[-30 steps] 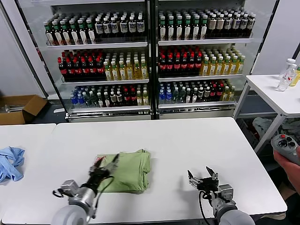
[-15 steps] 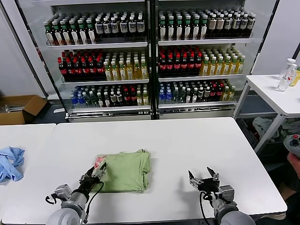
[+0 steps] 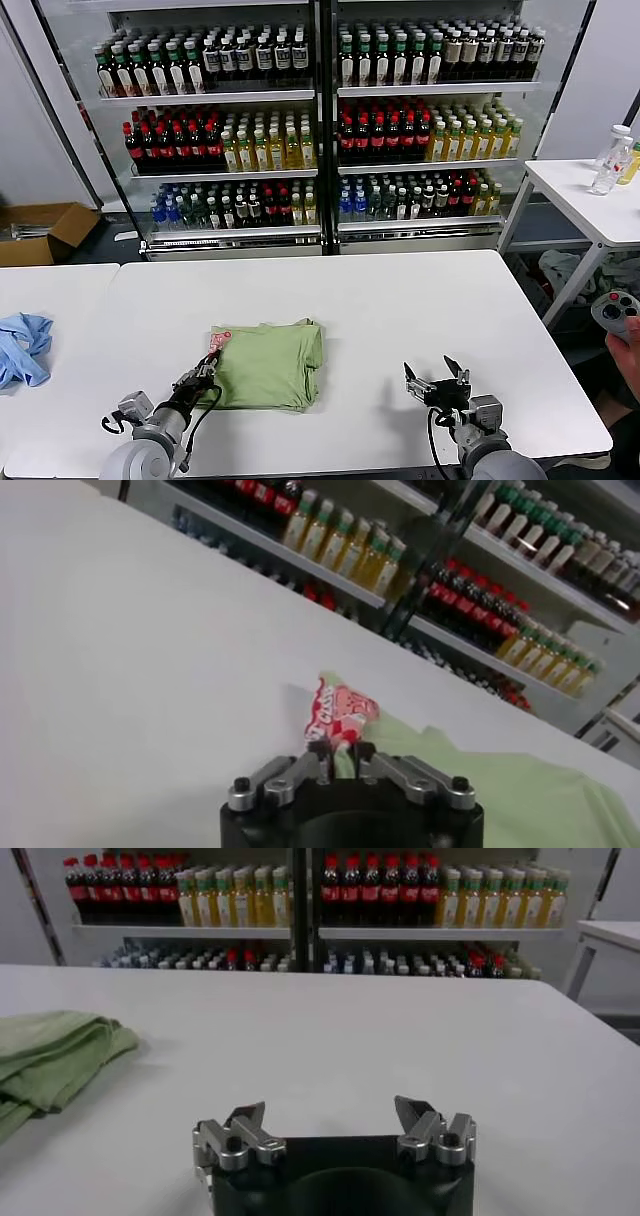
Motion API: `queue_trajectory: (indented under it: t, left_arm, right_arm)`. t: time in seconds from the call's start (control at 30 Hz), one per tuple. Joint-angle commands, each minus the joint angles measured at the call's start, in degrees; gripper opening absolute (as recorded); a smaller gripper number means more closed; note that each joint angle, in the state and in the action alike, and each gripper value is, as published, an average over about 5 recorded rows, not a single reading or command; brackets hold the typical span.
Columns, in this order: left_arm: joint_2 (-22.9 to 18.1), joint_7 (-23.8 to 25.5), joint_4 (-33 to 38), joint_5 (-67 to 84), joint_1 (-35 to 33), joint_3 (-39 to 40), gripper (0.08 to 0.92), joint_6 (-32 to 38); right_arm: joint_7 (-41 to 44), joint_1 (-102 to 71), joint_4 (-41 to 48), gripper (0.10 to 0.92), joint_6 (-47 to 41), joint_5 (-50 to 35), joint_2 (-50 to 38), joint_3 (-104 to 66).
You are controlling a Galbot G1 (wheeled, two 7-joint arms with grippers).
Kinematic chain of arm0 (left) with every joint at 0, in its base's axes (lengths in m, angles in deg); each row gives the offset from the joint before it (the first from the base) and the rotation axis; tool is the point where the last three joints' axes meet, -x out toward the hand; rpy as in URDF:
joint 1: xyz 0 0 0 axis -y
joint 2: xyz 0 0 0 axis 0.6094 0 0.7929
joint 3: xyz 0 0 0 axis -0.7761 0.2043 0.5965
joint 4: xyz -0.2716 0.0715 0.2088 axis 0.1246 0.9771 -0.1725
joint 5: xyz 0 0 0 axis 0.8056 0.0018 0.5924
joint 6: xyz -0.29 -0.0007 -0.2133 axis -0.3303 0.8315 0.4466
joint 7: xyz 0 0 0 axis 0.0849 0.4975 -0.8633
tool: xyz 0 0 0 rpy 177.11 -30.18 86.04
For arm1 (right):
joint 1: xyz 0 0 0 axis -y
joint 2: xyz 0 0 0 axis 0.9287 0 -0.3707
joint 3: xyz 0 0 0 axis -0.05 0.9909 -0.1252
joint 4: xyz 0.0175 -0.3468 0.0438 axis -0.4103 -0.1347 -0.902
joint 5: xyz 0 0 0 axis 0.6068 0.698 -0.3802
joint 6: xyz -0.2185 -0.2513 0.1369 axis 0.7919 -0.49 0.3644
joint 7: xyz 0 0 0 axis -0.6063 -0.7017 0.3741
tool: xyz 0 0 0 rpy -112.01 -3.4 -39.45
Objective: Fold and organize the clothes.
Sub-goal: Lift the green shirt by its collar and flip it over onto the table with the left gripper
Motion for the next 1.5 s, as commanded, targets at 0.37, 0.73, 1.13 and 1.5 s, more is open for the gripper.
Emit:
queue_trajectory:
  t: [0.37,0.73,1.13,1.5]
  left_arm:
    - [2.6,-1.5,7.3,25.1,-0.7,-20.5,0.103,-5.2]
    - [10.0,-2.7,18.2,15.1,-1.2,-30.8,0.103,-6.9]
    - [-9.1,-8.3,19.4,-16.5,4.1,13.2,0.103,-5.6]
    - [-18.4,-14.6,2.8,-20.7,13.7,33.3,0.103,-4.0]
  right_arm:
    - [0.0,0.9,-0.2,0.823,0.0,-1.0,-1.1,0.1]
    - [0.0,2.0,-0.4,0.823,0.3,-1.6,-1.3,1.7]
    - [0.1,-1.2,-3.6,0.823,0.5,-2.6,-1.7,-2.6]
    - [0.2,-2.1,-5.6,0.823,0.9,-3.6,-3.3,-6.6]
